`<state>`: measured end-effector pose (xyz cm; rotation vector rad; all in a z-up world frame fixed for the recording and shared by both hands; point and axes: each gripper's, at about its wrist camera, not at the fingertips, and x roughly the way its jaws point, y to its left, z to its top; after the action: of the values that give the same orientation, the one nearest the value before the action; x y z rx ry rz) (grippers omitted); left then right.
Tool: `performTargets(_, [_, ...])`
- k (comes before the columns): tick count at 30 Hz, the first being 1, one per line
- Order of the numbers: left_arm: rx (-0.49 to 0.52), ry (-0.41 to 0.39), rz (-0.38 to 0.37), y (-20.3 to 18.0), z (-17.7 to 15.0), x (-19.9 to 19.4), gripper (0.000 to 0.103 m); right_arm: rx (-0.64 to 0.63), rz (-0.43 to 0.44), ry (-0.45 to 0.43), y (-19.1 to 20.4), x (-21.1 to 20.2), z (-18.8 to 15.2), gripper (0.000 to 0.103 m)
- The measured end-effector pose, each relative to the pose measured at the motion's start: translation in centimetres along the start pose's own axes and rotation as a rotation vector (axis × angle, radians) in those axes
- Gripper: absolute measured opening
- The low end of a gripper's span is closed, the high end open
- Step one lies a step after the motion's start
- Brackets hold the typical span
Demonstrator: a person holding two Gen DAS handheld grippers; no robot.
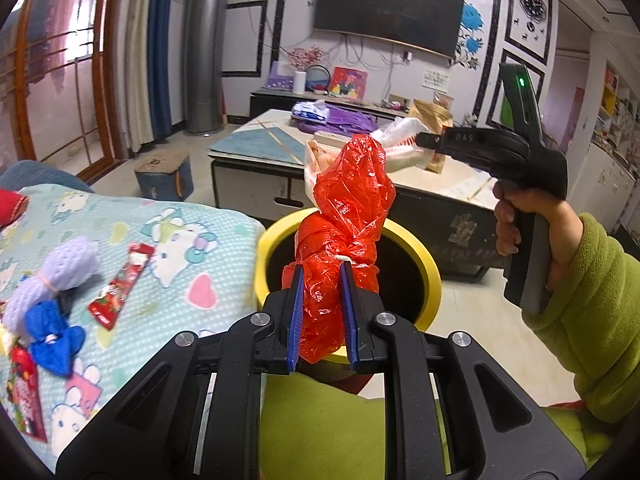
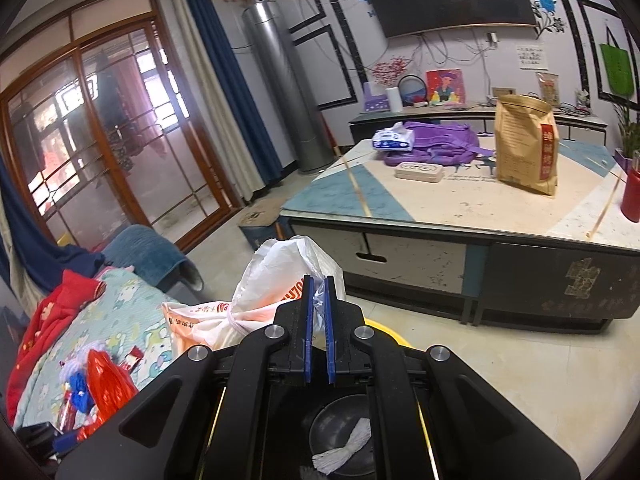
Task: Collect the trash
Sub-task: 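Carry the red bag and clear snack bag over the bin with both tools, then open both tools to drop the red bag and snack bag into the bin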
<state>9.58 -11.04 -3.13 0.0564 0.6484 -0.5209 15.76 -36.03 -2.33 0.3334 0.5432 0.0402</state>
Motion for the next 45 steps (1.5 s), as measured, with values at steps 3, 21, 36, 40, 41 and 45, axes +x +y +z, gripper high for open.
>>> performTargets(3, [0.018, 0.015, -0.012, -0.6, -0.1, 1.2, 0.012, 0.006, -0.029, -0.011, -0.6, 0.0, -0.1, 0.005])
performTargets(21, [0.044, 0.112, -0.095, -2.0, -1.6, 6.8, 0.012, 0.012, -0.134, -0.010, -2.3, 1.9, -1.3, 0.005])
performTargets(36, [-0.013, 0.165, -0.128, -1.7, -1.7, 9.0, 0.013, 0.011, -0.081, 0.073, -1.9, 4.1, -2.3, 0.009])
performTargets(40, [-0.015, 0.162, -0.120, -1.7, -1.7, 9.2, 0.036, 0.024, -0.069, 0.087, -2.1, 4.3, -2.3, 0.013])
performTargets(41, [-0.018, 0.160, -0.119, -1.6, -1.6, 9.1, 0.043, 0.026, -0.068, 0.090, -2.1, 4.4, -2.3, 0.018])
performTargets(45, [-0.030, 0.135, -0.105, -1.3, -1.5, 8.4, 0.061, 0.032, -0.069, 0.087, -2.3, 4.4, -2.4, 0.027])
